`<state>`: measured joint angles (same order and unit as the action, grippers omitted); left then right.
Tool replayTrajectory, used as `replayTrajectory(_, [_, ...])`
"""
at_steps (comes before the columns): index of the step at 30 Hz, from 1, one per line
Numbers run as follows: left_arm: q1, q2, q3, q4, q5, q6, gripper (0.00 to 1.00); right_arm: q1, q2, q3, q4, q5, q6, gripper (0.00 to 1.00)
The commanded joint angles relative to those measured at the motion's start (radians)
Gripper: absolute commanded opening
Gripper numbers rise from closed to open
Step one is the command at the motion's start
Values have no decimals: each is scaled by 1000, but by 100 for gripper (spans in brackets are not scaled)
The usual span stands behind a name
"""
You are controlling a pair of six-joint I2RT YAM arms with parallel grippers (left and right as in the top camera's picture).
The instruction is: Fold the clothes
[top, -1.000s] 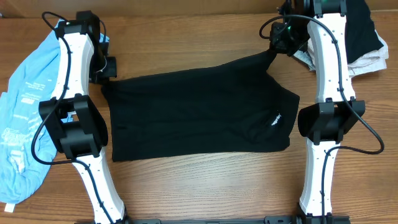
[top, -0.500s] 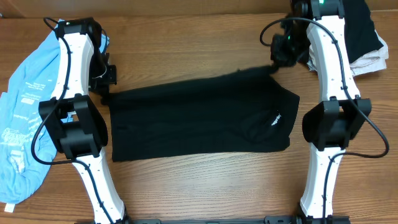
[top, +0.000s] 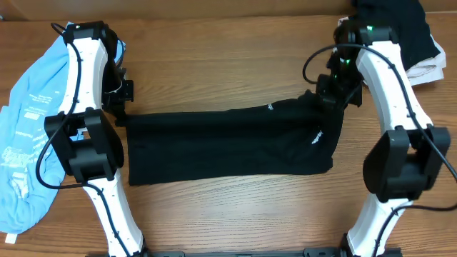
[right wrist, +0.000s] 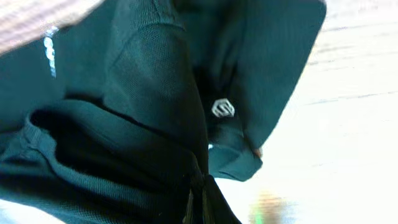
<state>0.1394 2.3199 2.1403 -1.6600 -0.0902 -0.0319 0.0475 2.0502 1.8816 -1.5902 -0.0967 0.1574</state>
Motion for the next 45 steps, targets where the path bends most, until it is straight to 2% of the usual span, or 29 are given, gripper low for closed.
replayTrajectory(1, [1,5,-27,-13,-21,-21,4,-18,-92,-117,40,18,11,4])
replayTrajectory(11, [-1,5,-247,50,-25,-47,4,-18,-139,-249,51,44,28,4])
replayTrajectory(19, [-2,5,-313,119,-23,-43,6,-45,-139,-420,138,44,38,4])
replayTrajectory(20, [-2,5,-314,124,-21,-43,13,-51,-139,-434,156,44,38,7])
replayTrajectory(21, [-3,5,-314,129,-21,-43,31,-58,-139,-441,169,43,37,14])
replayTrajectory(23, [-4,5,-314,137,-20,-43,59,-75,-139,-441,188,44,24,45])
replayTrajectory(25, [-4,5,-314,143,-21,-42,72,-90,-139,-433,197,44,4,54])
replayTrajectory(28, [-4,5,-314,161,-25,-27,78,-116,-139,-423,227,48,-2,63])
replayTrajectory(32, [-3,5,-296,188,-21,-27,81,-147,-139,-423,328,23,-55,78])
replayTrajectory(35, [-2,5,-245,178,-21,-27,80,-150,-135,-423,398,-84,-134,82])
replayTrajectory(40, [-2,4,-79,127,-1,-27,81,-150,-111,-432,471,-134,-144,84])
replayTrajectory(45, [-2,0,188,98,129,-23,81,-150,-107,-507,571,-134,-143,84])
